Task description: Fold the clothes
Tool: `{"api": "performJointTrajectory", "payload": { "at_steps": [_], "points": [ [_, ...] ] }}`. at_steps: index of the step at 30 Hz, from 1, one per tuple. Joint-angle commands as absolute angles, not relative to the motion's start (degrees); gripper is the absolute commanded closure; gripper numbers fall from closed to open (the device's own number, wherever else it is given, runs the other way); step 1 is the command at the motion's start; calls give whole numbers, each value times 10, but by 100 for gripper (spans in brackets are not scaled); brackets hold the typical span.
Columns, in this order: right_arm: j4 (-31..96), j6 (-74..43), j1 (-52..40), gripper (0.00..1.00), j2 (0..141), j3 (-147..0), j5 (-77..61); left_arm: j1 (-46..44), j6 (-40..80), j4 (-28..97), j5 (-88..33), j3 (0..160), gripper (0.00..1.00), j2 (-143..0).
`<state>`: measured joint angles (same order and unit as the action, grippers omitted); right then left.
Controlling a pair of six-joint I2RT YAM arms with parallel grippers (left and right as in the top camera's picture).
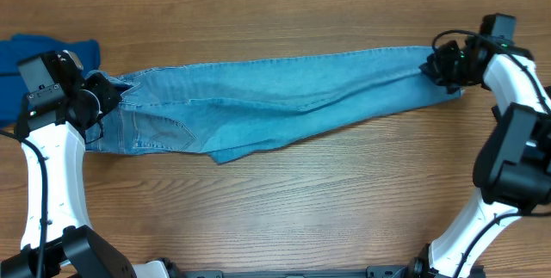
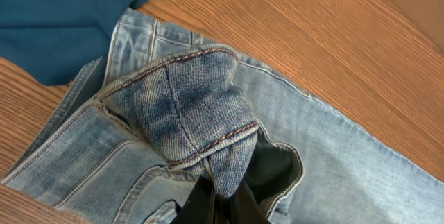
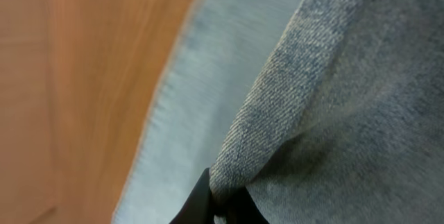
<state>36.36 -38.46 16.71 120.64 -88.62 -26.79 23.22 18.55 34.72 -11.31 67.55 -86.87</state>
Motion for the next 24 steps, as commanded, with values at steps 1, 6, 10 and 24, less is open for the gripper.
{"api": "performJointTrajectory", "payload": {
  "at_steps": [1,6,10,24],
  "points": [
    [290,-444,154,95,1199,-901,-282,228,194,349,-119,693,96,-868],
    [255,-465,153,71,1199,-901,-261,228,194,354,-119,693,96,-868],
    [268,-454,153,19,1199,-901,-238,228,200,350,-119,693,96,-868],
    [426,-268,230,0,1177,-901,-277,229,311,212,-62,693,96,-872]
  ]
}}
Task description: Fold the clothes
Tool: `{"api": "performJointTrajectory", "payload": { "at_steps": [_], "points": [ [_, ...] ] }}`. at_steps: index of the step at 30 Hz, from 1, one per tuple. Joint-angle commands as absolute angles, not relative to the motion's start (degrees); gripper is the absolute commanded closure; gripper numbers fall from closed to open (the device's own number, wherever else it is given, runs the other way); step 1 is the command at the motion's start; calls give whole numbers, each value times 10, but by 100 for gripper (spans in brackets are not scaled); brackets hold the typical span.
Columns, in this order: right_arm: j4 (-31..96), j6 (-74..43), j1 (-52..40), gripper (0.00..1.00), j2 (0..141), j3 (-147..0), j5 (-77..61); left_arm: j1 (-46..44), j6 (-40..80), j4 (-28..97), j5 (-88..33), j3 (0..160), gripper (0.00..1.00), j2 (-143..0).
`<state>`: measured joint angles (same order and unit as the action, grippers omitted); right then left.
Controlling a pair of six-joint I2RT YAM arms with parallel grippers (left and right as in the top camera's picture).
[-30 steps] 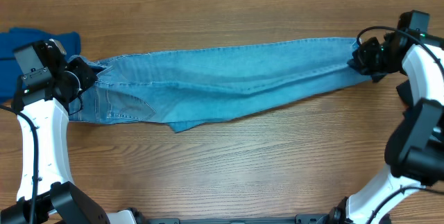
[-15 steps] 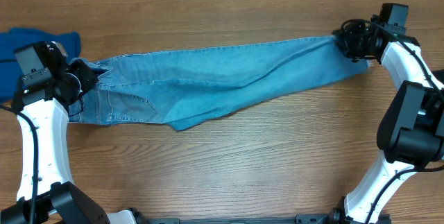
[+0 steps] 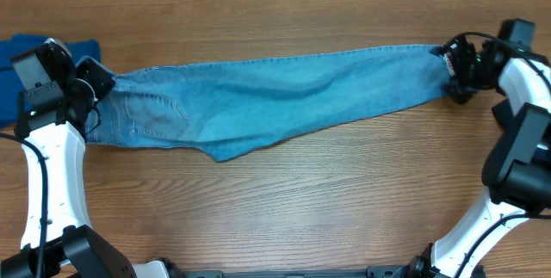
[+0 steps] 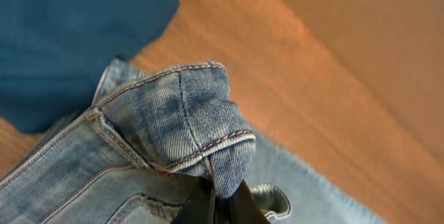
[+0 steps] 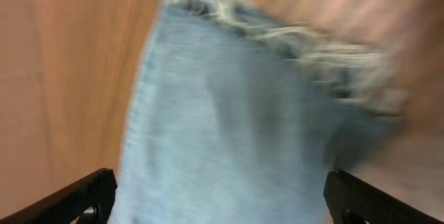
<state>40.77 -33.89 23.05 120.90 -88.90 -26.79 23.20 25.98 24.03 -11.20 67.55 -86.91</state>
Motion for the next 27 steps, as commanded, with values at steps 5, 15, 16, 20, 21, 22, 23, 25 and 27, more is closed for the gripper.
{"api": "performJointTrajectory", "payload": {
  "at_steps": [5,15,16,20,21,22,23,25,27],
  "points": [
    [470,-229,221,0,1159,-901,-278,224,318,156,-44,693,96,-922],
    [514,-222,211,0,1107,-901,-278,221,328,32,-41,693,83,-1036],
    [518,-220,211,0,1099,-901,-277,221,328,24,-40,693,82,-1042],
    [526,-220,211,0,1075,-901,-277,221,312,-4,-38,693,40,-1058],
    [528,-220,211,0,1073,-901,-278,221,300,-15,-38,693,36,-1058],
    [531,-220,211,0,1070,-901,-277,221,284,-29,-39,693,32,-1057],
    [533,-220,211,0,1069,-901,-277,221,267,-38,-43,697,28,-1055],
    [537,-220,210,0,1069,-901,-277,221,231,-29,-45,720,27,-1050],
    [539,-220,209,0,1069,-901,-277,221,199,4,-46,757,27,-1045]
  ]
}}
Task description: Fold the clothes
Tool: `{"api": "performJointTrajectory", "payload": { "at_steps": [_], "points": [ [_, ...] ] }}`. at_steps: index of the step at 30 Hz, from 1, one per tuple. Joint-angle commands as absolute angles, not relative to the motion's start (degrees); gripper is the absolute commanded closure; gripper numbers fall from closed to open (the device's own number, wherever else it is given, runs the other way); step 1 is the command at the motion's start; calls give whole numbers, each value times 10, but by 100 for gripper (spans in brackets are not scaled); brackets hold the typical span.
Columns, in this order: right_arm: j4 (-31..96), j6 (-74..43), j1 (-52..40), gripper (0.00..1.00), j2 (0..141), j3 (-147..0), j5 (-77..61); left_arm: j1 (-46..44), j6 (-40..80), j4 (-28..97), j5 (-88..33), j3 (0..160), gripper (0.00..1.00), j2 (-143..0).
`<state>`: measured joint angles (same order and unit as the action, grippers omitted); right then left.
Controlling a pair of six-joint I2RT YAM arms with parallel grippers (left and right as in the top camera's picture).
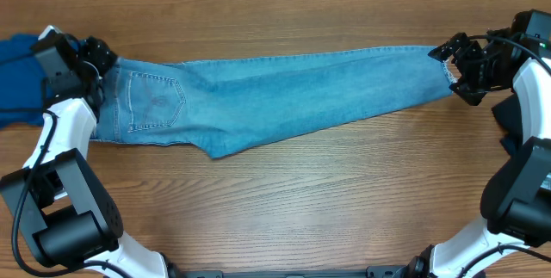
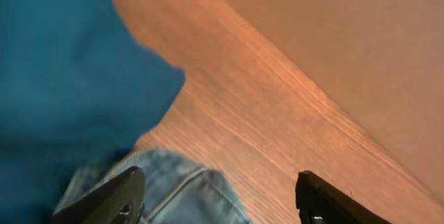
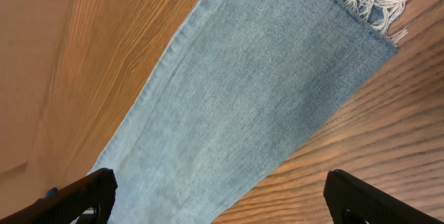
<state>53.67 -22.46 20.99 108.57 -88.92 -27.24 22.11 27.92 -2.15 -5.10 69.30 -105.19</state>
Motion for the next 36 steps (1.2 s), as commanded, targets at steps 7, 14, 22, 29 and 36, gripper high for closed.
{"api": "performJointTrajectory", "payload": {
  "at_steps": [7,14,22,29,36],
  "points": [
    [548,-153,200,0,1067,-901,-278,202,91,234,-257,904,60,-1029],
    [542,-38,142,0,1067,-901,-256,101,-54,420,-242,911,66,-1034],
    [493,19,67,49,1077,-901,-227,5,-54,461,-190,905,63,-1035],
    [479,48,-30,22,1146,-901,-226,-26,-36,467,-140,901,60,-1049],
    [449,-51,-70,0,1160,-901,-175,-27,-10,458,-145,901,56,-1049]
  ]
}}
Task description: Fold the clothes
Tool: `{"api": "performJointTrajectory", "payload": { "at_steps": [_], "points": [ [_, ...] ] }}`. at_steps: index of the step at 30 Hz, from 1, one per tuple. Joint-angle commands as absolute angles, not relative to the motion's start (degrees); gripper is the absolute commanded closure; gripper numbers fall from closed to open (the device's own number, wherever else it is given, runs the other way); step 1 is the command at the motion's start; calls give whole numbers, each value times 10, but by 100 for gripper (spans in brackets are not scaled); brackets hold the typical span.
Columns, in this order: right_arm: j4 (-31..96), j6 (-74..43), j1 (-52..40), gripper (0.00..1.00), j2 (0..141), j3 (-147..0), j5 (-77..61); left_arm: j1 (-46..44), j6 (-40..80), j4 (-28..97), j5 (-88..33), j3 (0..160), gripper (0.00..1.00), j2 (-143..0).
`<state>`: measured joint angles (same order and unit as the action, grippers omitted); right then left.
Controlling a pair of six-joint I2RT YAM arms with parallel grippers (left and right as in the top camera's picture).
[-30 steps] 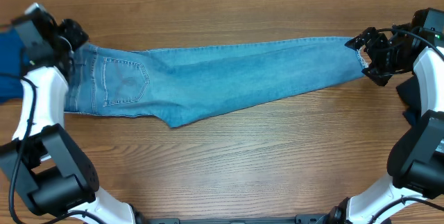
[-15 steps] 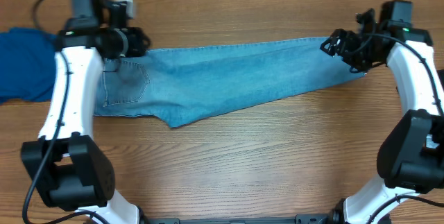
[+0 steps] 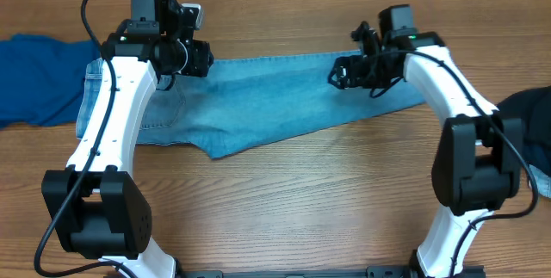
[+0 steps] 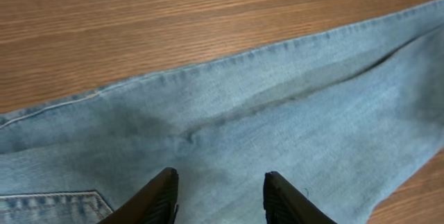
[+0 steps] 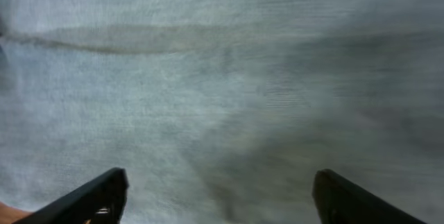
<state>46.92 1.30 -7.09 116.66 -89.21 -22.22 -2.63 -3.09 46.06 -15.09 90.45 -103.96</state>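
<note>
A pair of light blue jeans (image 3: 258, 97) lies flat and stretched across the table, waist to the left and legs running right. My left gripper (image 3: 196, 57) hangs open over the upper part near the seat, with only denim (image 4: 277, 113) between its fingers (image 4: 166, 182). A back pocket corner (image 4: 41, 207) shows at the lower left of that view. My right gripper (image 3: 340, 74) is open over the leg section, its view filled with denim (image 5: 222, 78). Neither gripper holds anything.
A dark blue cloth (image 3: 34, 80) lies at the far left, touching the waist end of the jeans. A dark item (image 3: 527, 110) sits at the right edge. Bare wooden table (image 3: 301, 209) stretches in front of the jeans.
Both open grippers have left the ends of the jeans. The left one is now over the seat area, the right one over the leg. The jeans lie as before.
At first both grippers were shut on the jeans, left on the waistband and right on the hem, with the cloth rumpled. Then the right was open and the jeans lay flatter. Then both were open at the ends. Now both hang over the jeans further in.
</note>
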Motion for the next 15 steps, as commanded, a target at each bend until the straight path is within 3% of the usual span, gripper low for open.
{"api": "performJointTrajectory", "payload": {
  "at_steps": [1,3,7,8,11,15],
  "points": [
    [442,-55,-70,0,1160,-901,-154,-27,-6,458,-146,901,55,-1049],
    [430,-66,-60,0,1160,-901,-119,-27,2,458,-146,901,55,-1049],
    [404,-77,4,22,1160,-901,-128,-27,4,461,-146,901,54,-1049],
    [400,-77,21,22,1160,-901,-134,-27,4,461,-146,901,54,-1049],
    [392,-21,75,7,1161,-901,-166,-27,4,460,-146,901,53,-1049],
    [386,32,124,4,1171,-901,-182,-27,4,458,-146,901,53,-1049]
  ]
}}
